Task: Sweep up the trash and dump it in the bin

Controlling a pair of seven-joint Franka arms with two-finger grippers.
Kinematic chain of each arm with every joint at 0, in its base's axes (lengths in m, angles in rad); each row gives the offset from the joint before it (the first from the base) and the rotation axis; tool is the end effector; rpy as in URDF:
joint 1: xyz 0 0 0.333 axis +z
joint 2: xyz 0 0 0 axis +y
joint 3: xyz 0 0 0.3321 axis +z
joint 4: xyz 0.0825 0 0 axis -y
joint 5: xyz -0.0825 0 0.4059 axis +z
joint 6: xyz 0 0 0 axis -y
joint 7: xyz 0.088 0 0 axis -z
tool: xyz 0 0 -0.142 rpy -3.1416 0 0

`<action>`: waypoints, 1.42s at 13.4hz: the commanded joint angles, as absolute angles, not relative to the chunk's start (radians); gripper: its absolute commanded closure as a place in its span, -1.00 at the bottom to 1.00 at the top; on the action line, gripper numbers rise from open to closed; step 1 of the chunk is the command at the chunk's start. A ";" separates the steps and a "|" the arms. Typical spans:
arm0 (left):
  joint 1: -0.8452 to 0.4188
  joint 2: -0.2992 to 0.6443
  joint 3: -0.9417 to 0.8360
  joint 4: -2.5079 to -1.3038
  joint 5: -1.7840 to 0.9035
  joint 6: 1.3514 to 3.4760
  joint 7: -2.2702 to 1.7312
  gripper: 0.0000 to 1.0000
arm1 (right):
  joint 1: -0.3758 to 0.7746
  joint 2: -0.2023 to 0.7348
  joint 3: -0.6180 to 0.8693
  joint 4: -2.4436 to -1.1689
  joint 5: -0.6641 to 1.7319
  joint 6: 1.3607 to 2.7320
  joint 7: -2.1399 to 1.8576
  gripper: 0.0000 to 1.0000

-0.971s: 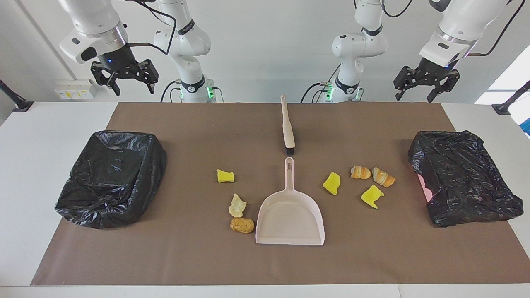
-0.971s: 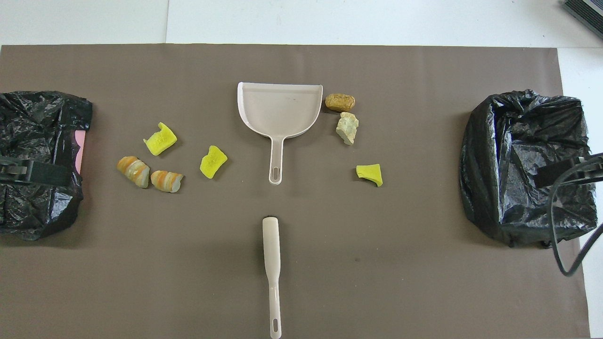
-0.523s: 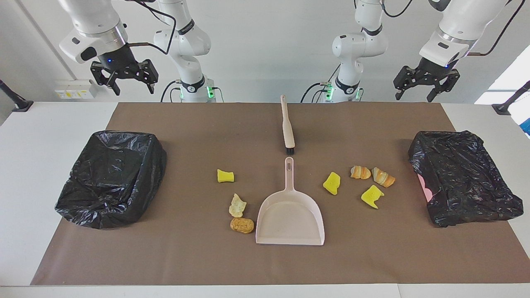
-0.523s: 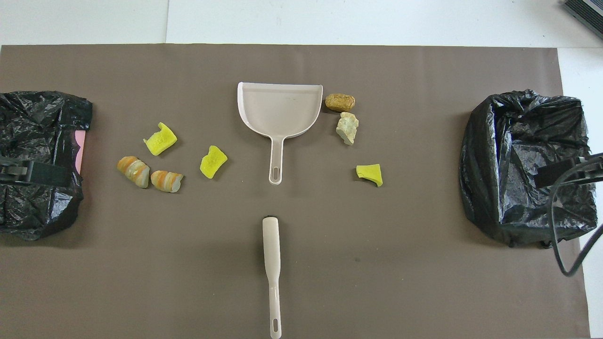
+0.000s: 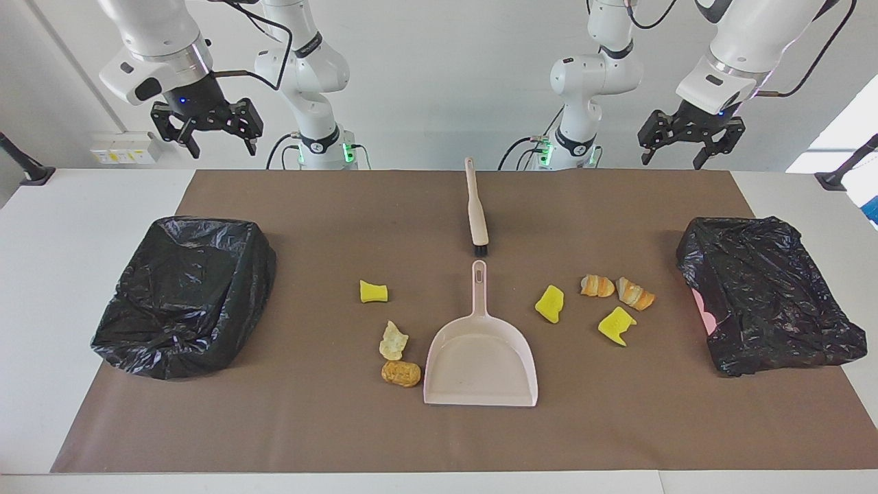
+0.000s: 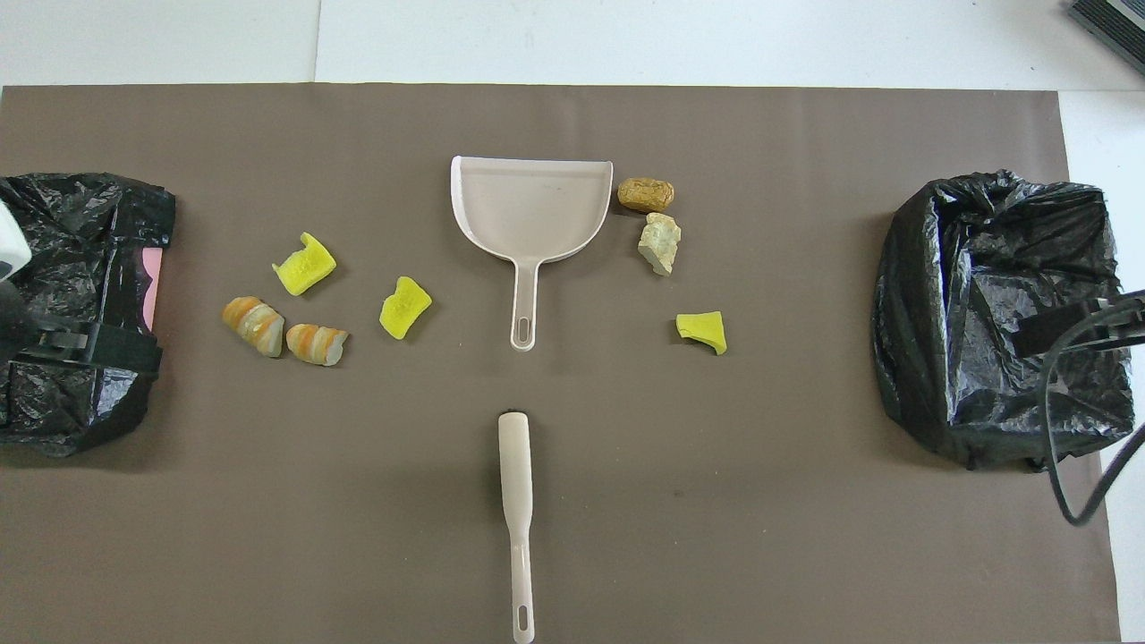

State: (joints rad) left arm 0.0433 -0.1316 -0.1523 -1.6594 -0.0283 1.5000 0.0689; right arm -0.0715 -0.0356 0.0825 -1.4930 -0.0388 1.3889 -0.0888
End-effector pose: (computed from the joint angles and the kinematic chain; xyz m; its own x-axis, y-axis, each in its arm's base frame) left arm 0.5205 -0.0664 0.6277 0.9838 -0.1770 -0.0287 -0.1768 -0.9842 0.0104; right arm 0.5427 0.0008 0.6481 0.9931 0.0923 -0.0718 0.0950 -0.9949 0.0352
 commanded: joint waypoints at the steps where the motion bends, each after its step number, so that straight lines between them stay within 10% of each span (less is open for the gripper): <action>1: 0.032 -0.164 -0.140 -1.692 -0.038 1.497 0.066 -1.00 | -0.077 -0.035 0.089 -1.497 -0.026 1.430 -0.112 -1.00; 19: -0.081 -0.265 -0.146 -1.948 -0.048 1.538 -0.113 -1.00 | -0.026 0.066 0.089 -1.497 -0.023 1.524 -0.118 -1.00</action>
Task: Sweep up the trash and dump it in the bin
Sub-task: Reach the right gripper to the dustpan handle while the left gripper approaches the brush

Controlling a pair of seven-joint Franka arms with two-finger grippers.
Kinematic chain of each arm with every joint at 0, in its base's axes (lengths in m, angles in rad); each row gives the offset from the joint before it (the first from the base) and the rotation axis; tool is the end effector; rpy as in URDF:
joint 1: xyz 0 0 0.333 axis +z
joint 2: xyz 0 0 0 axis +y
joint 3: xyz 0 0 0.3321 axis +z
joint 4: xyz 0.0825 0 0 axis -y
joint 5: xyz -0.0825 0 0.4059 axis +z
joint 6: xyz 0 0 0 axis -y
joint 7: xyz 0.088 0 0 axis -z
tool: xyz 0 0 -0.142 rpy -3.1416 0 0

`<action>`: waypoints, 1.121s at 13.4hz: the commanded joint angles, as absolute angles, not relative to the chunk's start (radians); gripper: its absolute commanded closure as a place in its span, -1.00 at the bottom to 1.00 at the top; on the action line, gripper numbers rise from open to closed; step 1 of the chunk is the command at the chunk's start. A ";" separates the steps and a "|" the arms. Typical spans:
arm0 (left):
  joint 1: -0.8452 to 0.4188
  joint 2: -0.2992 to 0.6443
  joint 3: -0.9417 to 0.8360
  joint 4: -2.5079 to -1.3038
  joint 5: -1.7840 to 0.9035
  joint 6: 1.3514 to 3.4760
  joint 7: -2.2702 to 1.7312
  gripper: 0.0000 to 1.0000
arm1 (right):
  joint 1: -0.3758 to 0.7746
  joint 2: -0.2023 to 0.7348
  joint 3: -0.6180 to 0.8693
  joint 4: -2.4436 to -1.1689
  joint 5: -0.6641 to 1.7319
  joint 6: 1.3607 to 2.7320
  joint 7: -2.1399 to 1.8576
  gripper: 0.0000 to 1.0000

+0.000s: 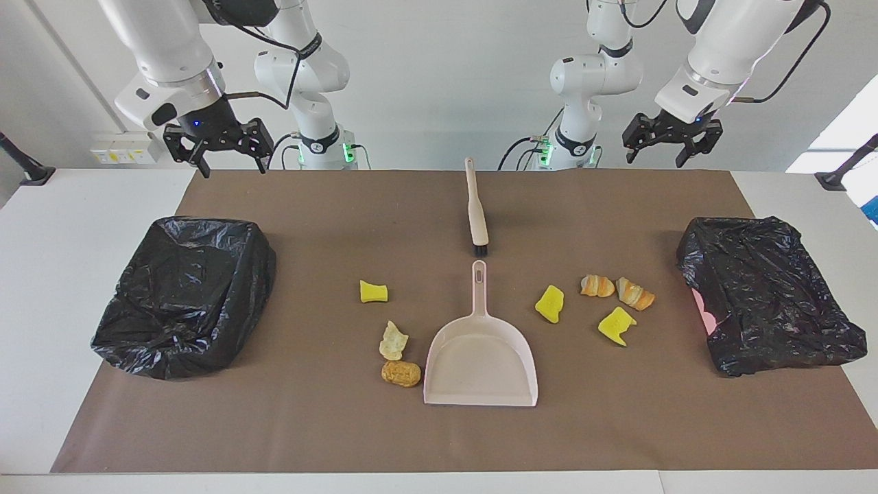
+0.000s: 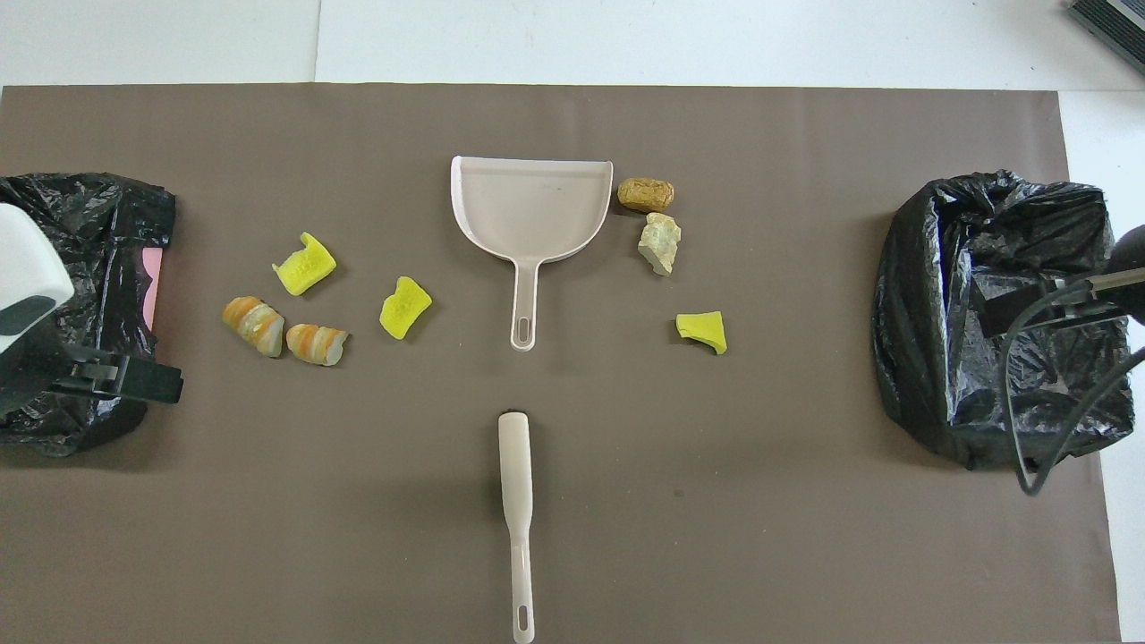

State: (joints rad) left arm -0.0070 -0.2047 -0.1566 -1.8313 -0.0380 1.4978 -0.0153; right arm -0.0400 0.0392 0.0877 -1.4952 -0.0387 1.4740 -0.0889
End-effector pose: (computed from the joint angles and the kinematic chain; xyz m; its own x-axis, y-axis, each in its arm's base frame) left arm 0.4843 -0.0920 0.5811 0.9812 -0.1418 -0.1309 -0.1425 -0.9898 0.0042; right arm 0.5770 0.0207 0.6120 0.9892 0.1325 -0.0630 0.1345 -0.9905 0.0298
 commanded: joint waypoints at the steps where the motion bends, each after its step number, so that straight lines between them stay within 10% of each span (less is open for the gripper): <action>1: -0.130 -0.282 -0.144 -2.000 -0.048 1.567 -0.174 -1.00 | -0.012 0.086 0.090 -1.497 -0.021 1.540 -0.117 -1.00; 9: -0.512 -0.339 -0.146 -2.348 -0.094 1.931 -0.556 -1.00 | 0.118 0.195 0.091 -1.500 0.005 1.719 0.040 -1.00; 15: -0.742 -0.117 -0.146 -2.408 -0.103 2.235 -0.721 -1.00 | 0.242 0.304 0.091 -1.494 0.043 1.868 0.239 -1.00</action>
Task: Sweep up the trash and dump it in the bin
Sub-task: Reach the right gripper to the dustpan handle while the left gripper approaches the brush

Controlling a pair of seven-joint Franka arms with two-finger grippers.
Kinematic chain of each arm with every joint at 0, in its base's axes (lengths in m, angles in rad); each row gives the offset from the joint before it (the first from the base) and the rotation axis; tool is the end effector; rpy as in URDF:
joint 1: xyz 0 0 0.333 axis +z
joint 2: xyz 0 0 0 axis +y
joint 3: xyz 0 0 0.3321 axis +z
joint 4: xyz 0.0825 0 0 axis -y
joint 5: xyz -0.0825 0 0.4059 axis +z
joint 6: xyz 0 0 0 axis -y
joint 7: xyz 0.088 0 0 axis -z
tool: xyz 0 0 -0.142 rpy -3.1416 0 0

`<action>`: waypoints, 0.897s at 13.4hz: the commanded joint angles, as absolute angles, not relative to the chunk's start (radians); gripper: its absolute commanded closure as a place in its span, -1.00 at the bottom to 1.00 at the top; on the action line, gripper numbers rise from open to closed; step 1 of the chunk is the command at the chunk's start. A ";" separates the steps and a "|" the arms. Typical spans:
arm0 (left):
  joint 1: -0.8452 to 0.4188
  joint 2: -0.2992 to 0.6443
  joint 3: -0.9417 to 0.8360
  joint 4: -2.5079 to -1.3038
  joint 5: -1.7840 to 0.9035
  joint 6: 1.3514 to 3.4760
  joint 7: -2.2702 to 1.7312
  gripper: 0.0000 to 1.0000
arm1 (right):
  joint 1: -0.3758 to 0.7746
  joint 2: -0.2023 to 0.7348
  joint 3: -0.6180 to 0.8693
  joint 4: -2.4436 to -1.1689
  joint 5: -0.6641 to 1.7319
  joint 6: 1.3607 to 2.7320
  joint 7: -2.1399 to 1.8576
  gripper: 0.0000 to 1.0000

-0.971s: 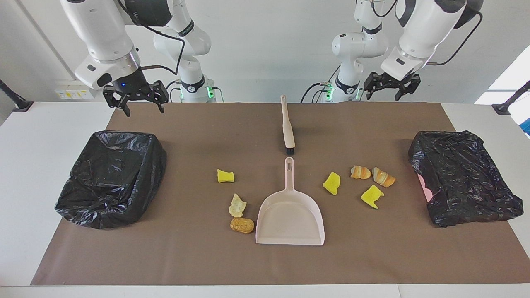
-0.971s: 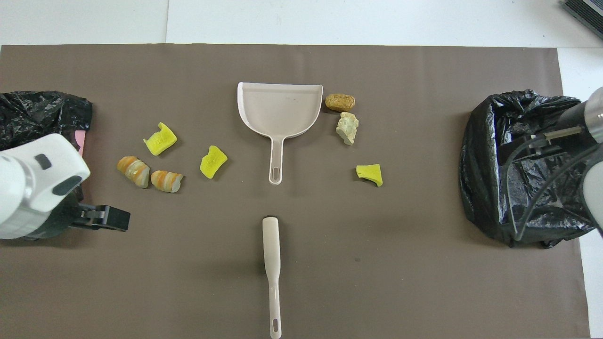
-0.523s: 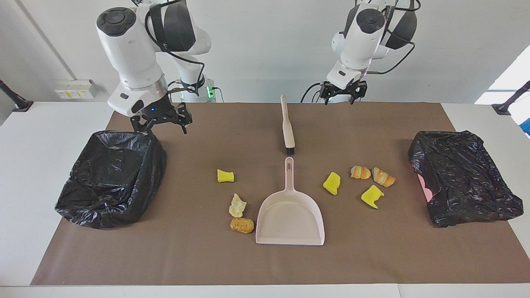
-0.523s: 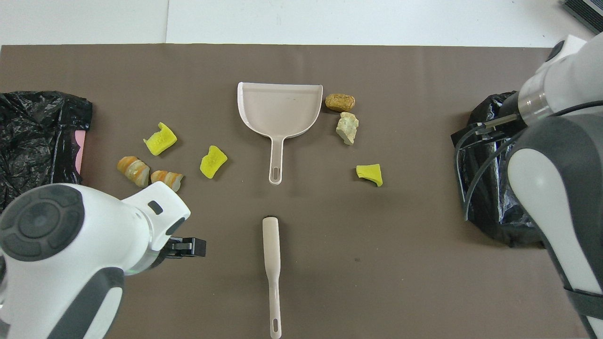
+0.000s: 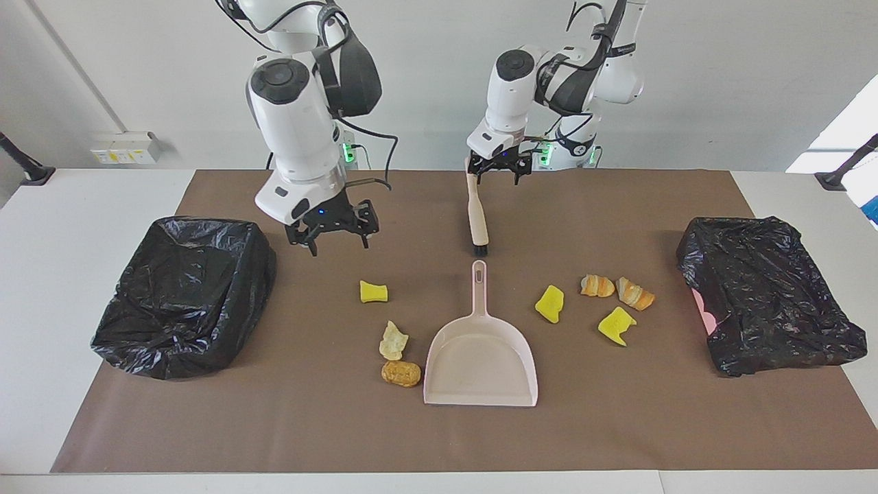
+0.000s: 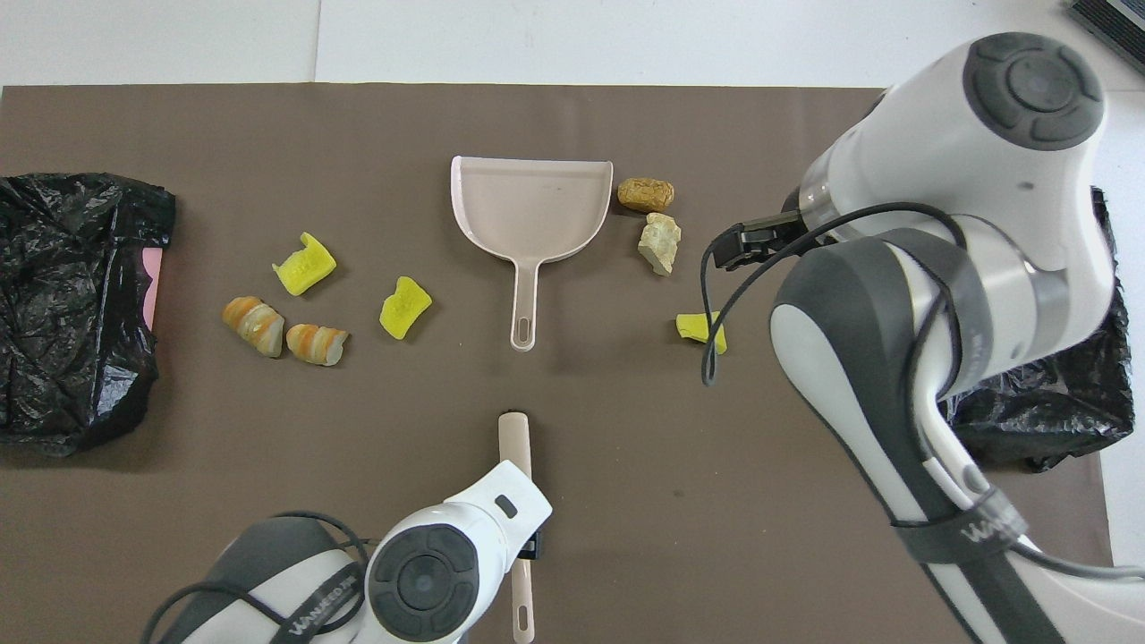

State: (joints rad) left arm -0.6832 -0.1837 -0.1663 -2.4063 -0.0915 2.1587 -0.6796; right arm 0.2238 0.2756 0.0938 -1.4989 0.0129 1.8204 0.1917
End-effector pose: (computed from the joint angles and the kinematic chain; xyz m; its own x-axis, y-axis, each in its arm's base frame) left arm 0.3077 -0.3581 0.3455 0.9906 -0.1119 -0.0784 -0.1130 -0.9936 -0.0089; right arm 0.6458 0.2071 0.4918 0.9923 0.1176 0.0388 0.1194 -0.9918 -0.0464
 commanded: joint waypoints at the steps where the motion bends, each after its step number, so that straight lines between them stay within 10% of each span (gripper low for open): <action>1: -0.750 -0.109 -0.146 -2.408 -0.103 2.244 -0.721 -1.00 | 0.261 0.317 0.091 -1.494 0.043 1.882 0.273 -1.00; 12: -0.825 -0.126 -0.146 -2.453 -0.110 2.224 -0.753 -1.00 | 0.409 0.561 0.078 -1.359 0.012 2.115 0.609 -1.00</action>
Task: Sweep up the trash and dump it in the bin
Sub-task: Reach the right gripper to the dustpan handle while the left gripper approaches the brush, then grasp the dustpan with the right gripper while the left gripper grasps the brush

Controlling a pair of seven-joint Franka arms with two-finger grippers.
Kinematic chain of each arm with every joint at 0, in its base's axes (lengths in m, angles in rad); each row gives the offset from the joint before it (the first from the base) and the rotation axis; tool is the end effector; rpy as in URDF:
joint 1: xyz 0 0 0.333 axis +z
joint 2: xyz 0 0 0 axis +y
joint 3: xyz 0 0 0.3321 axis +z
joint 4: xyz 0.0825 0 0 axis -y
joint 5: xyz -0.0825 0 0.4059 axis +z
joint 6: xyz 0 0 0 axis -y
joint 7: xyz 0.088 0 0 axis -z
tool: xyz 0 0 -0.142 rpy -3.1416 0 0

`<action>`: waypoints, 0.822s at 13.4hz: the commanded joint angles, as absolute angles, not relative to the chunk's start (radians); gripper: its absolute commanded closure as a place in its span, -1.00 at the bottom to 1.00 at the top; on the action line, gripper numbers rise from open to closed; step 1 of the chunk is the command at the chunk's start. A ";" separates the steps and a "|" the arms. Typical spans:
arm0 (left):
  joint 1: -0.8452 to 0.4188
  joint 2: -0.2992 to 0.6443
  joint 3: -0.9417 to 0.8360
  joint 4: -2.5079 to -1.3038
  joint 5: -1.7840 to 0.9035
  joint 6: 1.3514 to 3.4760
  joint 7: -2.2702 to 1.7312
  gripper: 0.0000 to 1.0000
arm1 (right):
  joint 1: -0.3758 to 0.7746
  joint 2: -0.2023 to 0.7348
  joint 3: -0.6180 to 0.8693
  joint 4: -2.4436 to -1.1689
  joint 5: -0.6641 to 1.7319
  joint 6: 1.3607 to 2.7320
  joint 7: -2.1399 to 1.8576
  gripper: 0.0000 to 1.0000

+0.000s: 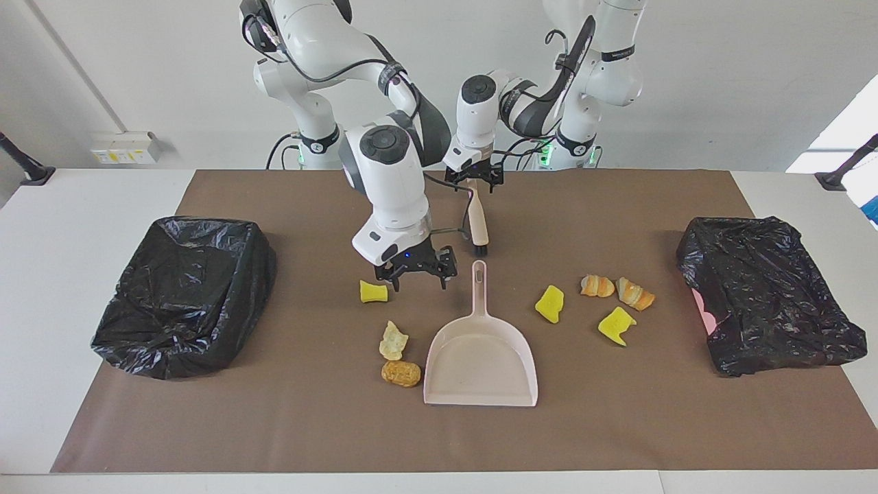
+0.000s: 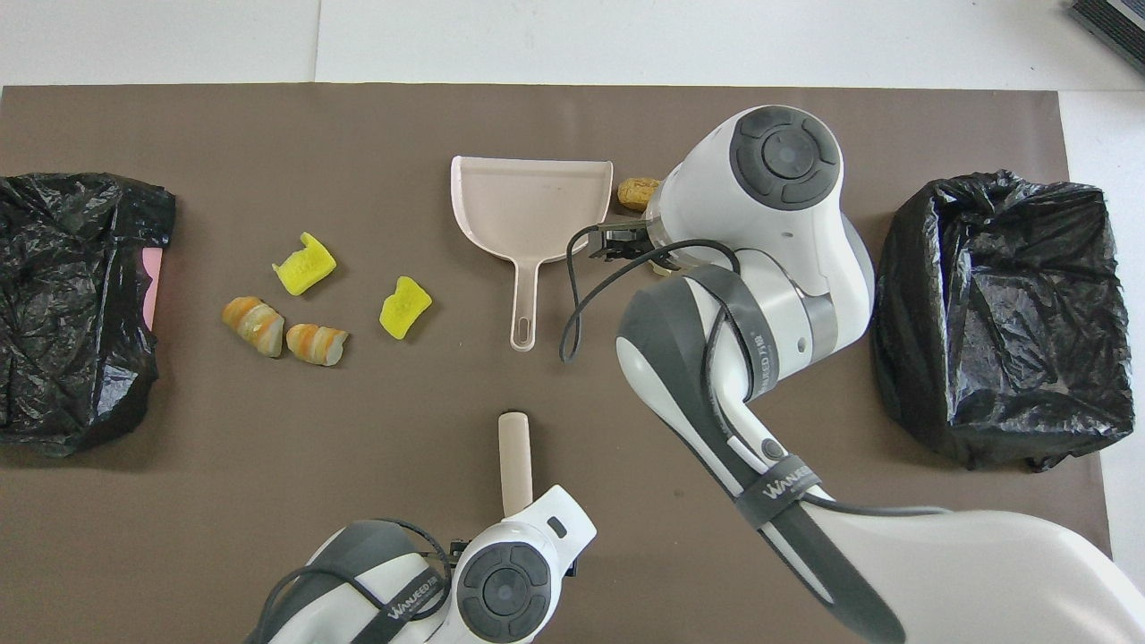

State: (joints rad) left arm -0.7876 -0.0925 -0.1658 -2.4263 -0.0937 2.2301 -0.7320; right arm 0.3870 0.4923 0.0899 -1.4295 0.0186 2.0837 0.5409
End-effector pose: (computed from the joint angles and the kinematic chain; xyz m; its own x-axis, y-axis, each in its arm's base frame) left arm 0.2711 -0.3898 0.2996 0.9813 -0.1551 -0.1137 -0.1597 -0.9867 -0.0318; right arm 0.6695 0.3354 0.3999 0.9898 -0.0926 0.1082 -0.0777 -0.9878 -0.1349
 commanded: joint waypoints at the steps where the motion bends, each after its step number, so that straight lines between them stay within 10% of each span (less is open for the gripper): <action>1: -0.839 -0.127 -0.146 -2.453 -0.110 2.224 -0.753 -0.98 | 0.411 0.587 0.078 -1.339 -0.001 2.123 0.638 -1.00; 3: -0.839 -0.127 -0.146 -2.453 -0.112 2.224 -0.753 -0.39 | 0.428 0.615 0.081 -1.301 -0.012 2.125 0.685 -1.00; 6: -0.831 -0.129 -0.144 -2.451 -0.112 2.177 -0.741 1.00 | 0.448 0.615 0.087 -1.302 -0.012 2.151 0.718 -1.00; 11: -0.784 -0.140 -0.137 -2.416 -0.115 2.070 -0.730 1.00 | 0.488 0.612 0.089 -1.318 -0.014 2.178 0.721 -1.00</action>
